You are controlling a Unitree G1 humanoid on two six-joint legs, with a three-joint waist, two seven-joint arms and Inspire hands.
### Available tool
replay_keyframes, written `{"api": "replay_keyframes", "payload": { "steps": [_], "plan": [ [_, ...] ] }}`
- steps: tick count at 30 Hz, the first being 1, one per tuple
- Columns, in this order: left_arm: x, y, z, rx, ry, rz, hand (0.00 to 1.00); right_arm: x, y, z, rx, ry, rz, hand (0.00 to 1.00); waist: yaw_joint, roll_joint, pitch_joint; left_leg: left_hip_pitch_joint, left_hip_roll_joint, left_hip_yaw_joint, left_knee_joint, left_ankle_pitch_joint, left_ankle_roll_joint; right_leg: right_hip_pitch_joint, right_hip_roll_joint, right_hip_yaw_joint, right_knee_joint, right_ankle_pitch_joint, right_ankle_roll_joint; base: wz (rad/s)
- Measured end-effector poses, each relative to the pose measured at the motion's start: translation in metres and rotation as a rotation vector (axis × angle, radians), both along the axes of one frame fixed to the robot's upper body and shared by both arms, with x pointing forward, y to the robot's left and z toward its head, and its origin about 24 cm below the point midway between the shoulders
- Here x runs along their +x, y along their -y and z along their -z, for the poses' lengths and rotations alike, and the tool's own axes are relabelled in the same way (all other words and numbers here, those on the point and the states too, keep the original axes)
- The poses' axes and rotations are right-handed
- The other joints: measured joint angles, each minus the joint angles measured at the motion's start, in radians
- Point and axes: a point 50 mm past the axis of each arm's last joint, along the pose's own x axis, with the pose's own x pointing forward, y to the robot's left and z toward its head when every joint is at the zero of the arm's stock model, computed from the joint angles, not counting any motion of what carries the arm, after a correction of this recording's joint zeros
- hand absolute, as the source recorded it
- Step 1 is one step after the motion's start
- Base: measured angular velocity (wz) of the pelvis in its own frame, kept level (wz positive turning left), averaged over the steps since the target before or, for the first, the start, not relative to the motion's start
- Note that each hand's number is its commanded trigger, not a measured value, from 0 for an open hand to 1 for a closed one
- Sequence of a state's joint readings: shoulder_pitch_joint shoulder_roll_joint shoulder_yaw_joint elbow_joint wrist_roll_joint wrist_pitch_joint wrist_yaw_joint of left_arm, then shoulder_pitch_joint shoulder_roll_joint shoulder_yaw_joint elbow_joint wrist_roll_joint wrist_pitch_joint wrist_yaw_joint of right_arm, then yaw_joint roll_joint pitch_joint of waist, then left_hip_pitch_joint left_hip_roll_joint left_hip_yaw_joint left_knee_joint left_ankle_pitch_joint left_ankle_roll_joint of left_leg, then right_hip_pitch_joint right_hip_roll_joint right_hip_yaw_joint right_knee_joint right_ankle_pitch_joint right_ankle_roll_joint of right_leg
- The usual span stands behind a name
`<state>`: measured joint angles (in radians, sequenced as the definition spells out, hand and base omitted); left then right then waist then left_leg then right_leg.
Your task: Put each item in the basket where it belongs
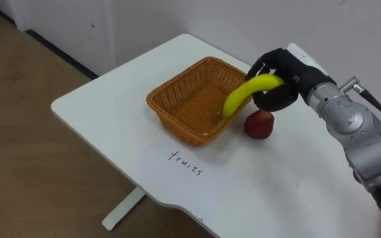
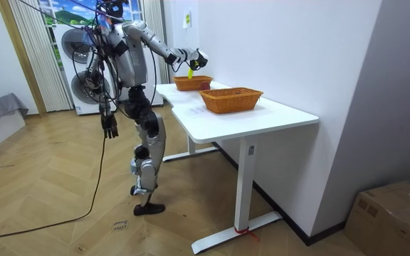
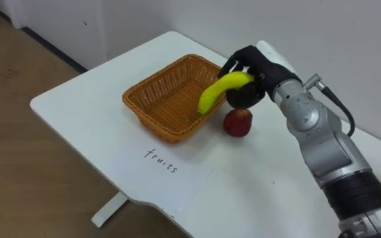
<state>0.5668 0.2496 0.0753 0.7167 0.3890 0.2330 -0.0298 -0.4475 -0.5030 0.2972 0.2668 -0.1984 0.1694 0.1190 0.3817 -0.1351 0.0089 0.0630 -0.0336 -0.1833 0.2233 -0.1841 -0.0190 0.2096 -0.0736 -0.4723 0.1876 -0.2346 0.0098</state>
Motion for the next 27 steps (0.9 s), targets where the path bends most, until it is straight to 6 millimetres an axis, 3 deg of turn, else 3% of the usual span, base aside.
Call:
{"api": "replay_keyframes", "payload": {
  "steps": [7,13,18,19,20,21,27],
  "plan": [
    [-0.006,-0.002,-0.001,0.002,-0.017,-0.003,0.00,0.001,0.007,0.009,0.064,-0.012,0.063,1.00,0.014,-0.001,0.0003,0.002,-0.013,-0.017,0.019,-0.002,0.005,0.018,-0.012,-0.023,0.000,-0.007,0.007,0.14],
    [-0.007,-0.002,-0.001,0.002,-0.019,-0.005,0.00,0.001,0.010,0.012,0.096,-0.007,0.099,1.00,0.011,0.009,0.0062,-0.001,-0.016,-0.017,0.036,-0.005,0.009,0.025,-0.013,-0.028,0.002,-0.008,0.008,0.01],
    [-0.005,-0.002,-0.002,0.004,-0.012,-0.002,0.00,0.000,0.011,0.014,0.096,-0.009,0.105,1.00,0.010,0.018,0.0056,-0.003,-0.016,-0.017,0.044,-0.006,0.009,0.028,-0.013,-0.035,0.001,-0.008,0.009,0.02],
    [-0.005,-0.002,-0.002,0.003,-0.011,-0.002,0.00,0.000,0.010,0.014,0.094,-0.008,0.106,0.82,0.010,0.022,0.0046,-0.004,-0.017,-0.017,0.048,-0.006,0.009,0.029,-0.013,-0.039,0.001,-0.008,0.009,0.06],
    [-0.005,-0.001,-0.002,0.003,-0.010,-0.002,0.00,0.000,0.009,0.015,0.091,-0.010,0.102,0.18,0.009,0.026,0.0033,-0.004,-0.018,-0.017,0.050,-0.006,0.010,0.031,-0.013,-0.047,0.002,-0.008,0.009,0.08],
    [-0.004,-0.001,-0.002,0.003,-0.009,-0.002,0.00,0.000,0.008,0.016,0.088,-0.012,0.099,0.00,0.009,0.028,0.0025,-0.004,-0.018,-0.017,0.050,-0.006,0.010,0.032,-0.014,-0.049,0.002,-0.008,0.009,0.09],
    [-0.007,-0.001,-0.002,0.004,-0.017,-0.002,0.00,-0.002,0.004,0.024,0.071,-0.042,0.083,0.00,0.019,0.048,-0.0016,0.012,-0.025,-0.019,0.045,-0.006,0.011,0.045,-0.024,-0.051,0.019,-0.019,0.017,0.05]
  ]
}}
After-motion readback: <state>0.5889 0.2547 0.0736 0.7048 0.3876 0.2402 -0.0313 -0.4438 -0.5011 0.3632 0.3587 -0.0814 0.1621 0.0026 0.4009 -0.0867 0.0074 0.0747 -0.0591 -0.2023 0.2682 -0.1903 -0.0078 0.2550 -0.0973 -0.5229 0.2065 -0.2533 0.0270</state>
